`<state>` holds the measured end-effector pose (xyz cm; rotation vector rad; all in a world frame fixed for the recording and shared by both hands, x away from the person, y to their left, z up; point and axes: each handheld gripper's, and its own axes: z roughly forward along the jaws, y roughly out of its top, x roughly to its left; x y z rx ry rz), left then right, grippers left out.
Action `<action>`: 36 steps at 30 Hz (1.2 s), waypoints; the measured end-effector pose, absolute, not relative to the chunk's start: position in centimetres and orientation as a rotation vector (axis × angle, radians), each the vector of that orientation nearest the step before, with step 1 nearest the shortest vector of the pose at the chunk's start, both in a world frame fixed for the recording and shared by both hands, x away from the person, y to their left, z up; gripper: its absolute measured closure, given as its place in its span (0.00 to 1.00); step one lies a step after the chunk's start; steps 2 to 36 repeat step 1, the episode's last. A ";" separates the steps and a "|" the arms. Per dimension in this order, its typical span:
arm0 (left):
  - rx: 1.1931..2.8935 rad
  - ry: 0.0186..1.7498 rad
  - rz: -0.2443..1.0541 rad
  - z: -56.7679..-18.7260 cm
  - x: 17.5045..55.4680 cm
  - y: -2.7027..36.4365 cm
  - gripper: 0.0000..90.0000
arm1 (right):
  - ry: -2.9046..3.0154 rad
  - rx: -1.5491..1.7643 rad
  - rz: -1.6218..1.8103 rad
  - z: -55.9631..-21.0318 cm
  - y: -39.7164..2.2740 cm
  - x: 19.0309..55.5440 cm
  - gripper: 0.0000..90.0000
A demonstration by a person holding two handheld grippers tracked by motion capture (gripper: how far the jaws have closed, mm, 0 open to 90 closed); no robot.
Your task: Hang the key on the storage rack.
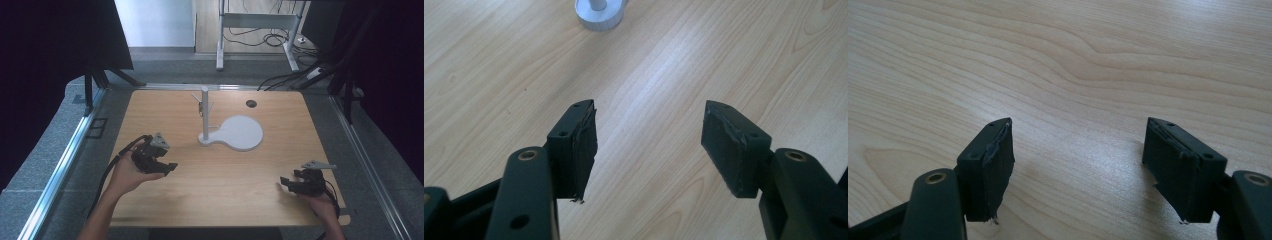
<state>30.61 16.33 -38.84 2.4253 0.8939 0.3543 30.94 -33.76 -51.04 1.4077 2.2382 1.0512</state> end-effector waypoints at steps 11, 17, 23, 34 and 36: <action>2.425 0.894 0.354 -38.8 30.6 16.3 0.43 | 2.238 1.408 1.051 -51.0 -33.8 30.9 0.32; 2.425 0.894 0.354 -38.8 30.6 16.3 0.43 | 2.238 1.408 1.051 -51.0 -33.8 30.9 0.32; 2.425 0.894 0.354 -38.8 30.6 16.3 0.43 | 2.238 1.408 1.051 -51.0 -33.8 30.9 0.32; 2.425 0.894 0.354 -38.8 30.6 16.3 0.43 | 2.238 1.408 1.051 -51.0 -33.8 30.9 0.32; 2.425 0.894 0.354 -38.8 30.6 16.3 0.43 | 2.238 1.408 1.051 -51.0 -33.8 30.9 0.32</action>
